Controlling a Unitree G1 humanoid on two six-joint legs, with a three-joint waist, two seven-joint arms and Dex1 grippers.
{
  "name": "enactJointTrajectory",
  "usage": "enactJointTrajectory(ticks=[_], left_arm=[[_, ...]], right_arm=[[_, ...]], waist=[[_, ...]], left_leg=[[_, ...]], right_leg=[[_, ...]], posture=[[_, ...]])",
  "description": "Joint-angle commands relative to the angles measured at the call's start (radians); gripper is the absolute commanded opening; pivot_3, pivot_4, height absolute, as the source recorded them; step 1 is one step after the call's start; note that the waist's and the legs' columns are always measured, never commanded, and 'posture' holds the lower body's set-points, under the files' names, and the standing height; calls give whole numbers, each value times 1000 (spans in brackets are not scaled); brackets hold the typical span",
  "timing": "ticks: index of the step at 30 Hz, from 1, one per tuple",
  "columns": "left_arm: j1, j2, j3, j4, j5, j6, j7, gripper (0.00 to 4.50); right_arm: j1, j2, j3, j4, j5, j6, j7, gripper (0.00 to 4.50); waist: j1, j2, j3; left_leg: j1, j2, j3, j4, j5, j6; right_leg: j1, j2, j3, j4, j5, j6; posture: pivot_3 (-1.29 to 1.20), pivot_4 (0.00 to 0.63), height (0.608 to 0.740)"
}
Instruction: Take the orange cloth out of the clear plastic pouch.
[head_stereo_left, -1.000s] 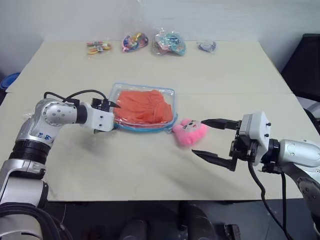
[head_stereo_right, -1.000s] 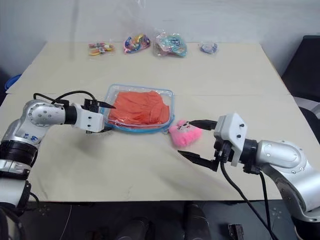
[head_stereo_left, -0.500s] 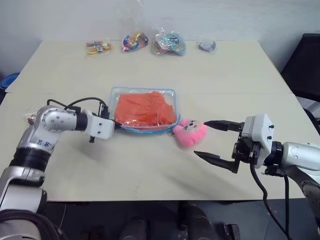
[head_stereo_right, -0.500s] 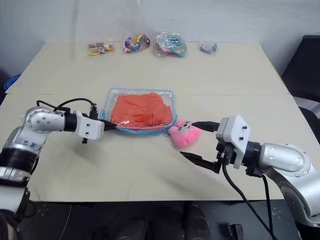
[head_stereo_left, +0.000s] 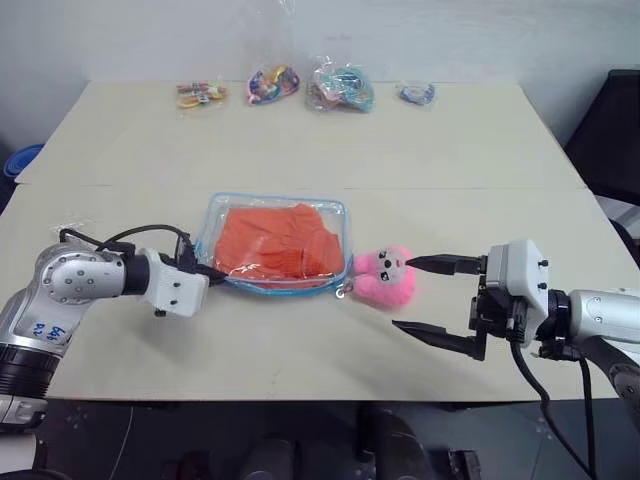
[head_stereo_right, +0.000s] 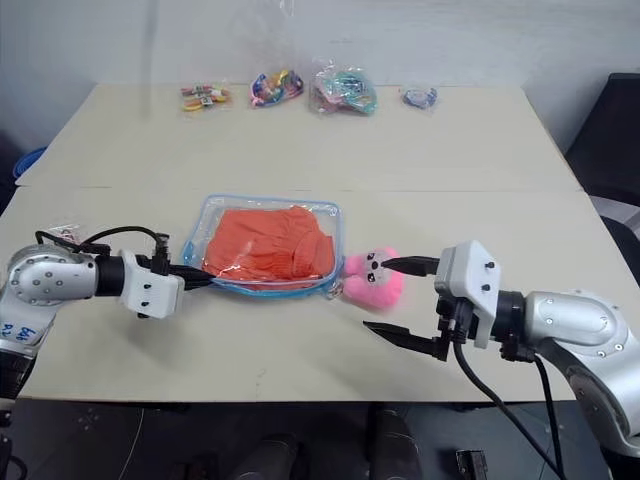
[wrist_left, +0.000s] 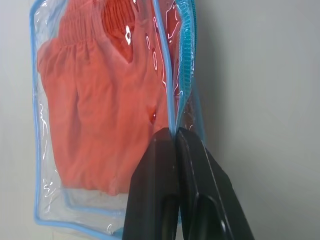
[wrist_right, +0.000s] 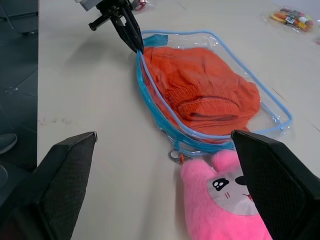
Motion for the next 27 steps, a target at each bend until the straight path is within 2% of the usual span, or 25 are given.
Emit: enactJointTrajectory(ticks=[1, 4, 8, 10, 12, 16, 20, 23, 27], left_arm=[[13, 1, 26, -19, 14, 6, 42, 18], [30, -1, 36, -37, -3, 35, 53, 725], [78, 8, 77, -79, -14, 93, 78, 2018], [122, 9, 126, -142, -106, 192, 56, 2638], [175, 21, 187, -255, -277, 391, 3, 3241], [199, 75, 314, -436, -633, 806, -64, 3241], [117, 121, 371, -512, -941, 1131, -73, 3241], [55, 119, 346, -557, -1027, 1225, -77, 3241], [9, 89, 280, -595, -1004, 1234, -86, 3241]], right_arm=[[-16, -4, -11, -4, 0, -17, -3, 4500], [-7, 2, -13, -3, 0, -14, -15, 4500], [1, 35, -12, 7, -6, -16, -63, 4500], [-8, 62, -4, 24, -14, -11, -100, 4500], [-4, 80, -2, 35, -20, -8, -124, 4500], [2, 116, -18, 68, -15, 5, -178, 4500], [-31, 150, -7, 110, 13, 95, -265, 4500], [-56, 179, 15, 132, 42, 195, -337, 4500], [-111, 298, 8, 179, 100, 343, -514, 4500]], waist=[[-1, 0, 0], [-2, 0, 0], [-1, 0, 0], [-2, 0, 0], [-4, 0, 0], [-2, 0, 0], [-2, 0, 0], [-5, 1, 1], [-15, 2, 1]], left_leg=[[0, 0, 0, 0, 0, 0], [0, 0, 1, 0, 0, 0], [0, 0, 1, 0, 0, 0], [0, 0, 1, 0, 0, 0], [0, 1, 1, 0, 0, 0], [0, 5, 1, 0, 0, -1], [1, 5, 1, 0, -1, -1], [2, 2, 1, 0, -1, -1], [2, 3, 2, 0, -1, -3]], right_leg=[[0, 0, 0, 0, 0, 0], [0, 0, 0, 0, 0, 0], [0, 0, 0, 0, 0, 0], [0, 0, 0, 0, 0, 0], [0, 0, 1, 0, 0, 0], [-1, 1, 1, 0, 0, 0], [0, 1, 2, 0, 0, 0], [0, 1, 3, 0, 0, -1], [0, 3, 3, 1, -1, -2]], posture=[[0, 150, 740], [0, 150, 740], [0, 150, 740], [0, 150, 740], [0, 150, 740], [0, 150, 740], [0, 150, 740], [0, 150, 740], [0, 150, 740]])
